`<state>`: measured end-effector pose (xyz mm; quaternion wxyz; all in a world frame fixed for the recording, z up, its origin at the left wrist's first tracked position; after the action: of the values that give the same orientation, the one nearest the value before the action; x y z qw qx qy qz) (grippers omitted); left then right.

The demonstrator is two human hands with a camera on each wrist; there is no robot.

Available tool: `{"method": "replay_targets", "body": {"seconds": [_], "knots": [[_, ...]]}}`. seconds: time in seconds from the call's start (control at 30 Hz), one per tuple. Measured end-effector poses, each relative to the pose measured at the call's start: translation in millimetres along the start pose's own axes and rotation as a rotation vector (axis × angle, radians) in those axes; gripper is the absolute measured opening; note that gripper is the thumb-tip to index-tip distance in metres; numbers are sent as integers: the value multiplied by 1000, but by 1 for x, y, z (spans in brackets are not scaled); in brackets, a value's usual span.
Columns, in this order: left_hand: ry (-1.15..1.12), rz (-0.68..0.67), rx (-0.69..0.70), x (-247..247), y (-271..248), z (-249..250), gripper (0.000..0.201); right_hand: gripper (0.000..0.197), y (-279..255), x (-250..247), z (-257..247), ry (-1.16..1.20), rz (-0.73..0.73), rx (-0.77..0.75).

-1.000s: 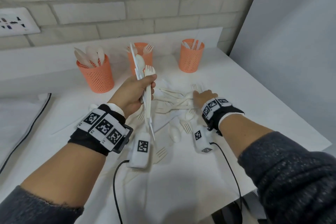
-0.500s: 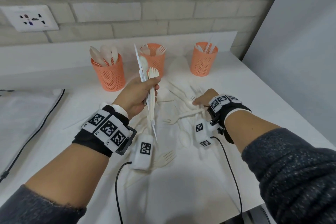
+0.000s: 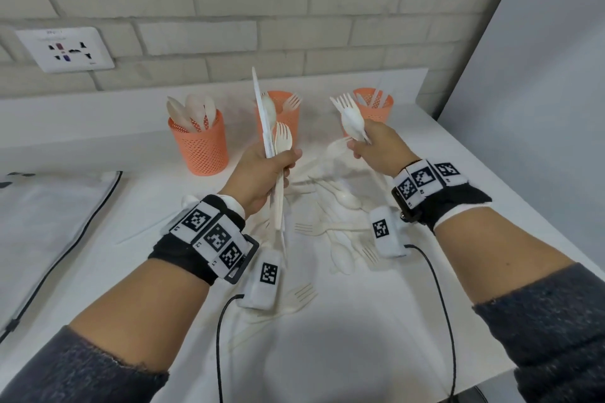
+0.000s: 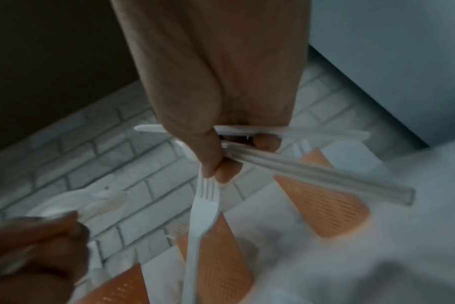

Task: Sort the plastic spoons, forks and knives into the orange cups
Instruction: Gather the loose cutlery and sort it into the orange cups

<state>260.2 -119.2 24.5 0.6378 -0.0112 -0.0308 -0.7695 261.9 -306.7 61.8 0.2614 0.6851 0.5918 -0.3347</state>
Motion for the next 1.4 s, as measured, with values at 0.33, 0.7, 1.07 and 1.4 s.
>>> {"method": "replay_targets", "body": {"seconds": [0.33,0.7,1.07,1.4], "knots": [[248,-264,232,23,-3,35,12,19,-22,-9,-78,154,-98,-267],[-250,-57,48,5,3,16,9,28,-15,33,-77,901,-276,-68],[-333,-134,102,11,8,32,15,24,0,80,-70,911,-401,102],[-246,-25,65,11,47,26,13,54,55,-19,-40,228,-16,7]]}}
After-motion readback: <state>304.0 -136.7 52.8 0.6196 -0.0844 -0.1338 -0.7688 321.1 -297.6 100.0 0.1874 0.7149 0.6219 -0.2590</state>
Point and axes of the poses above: each hand's wrist, its own y-axis towards the middle knuckle, its own x-axis out of the palm, z = x × y, the point moved 9 cm from there along y, towards the middle knuckle, and after that the axes turned 8 degrees about x, right-handed, at the moved point
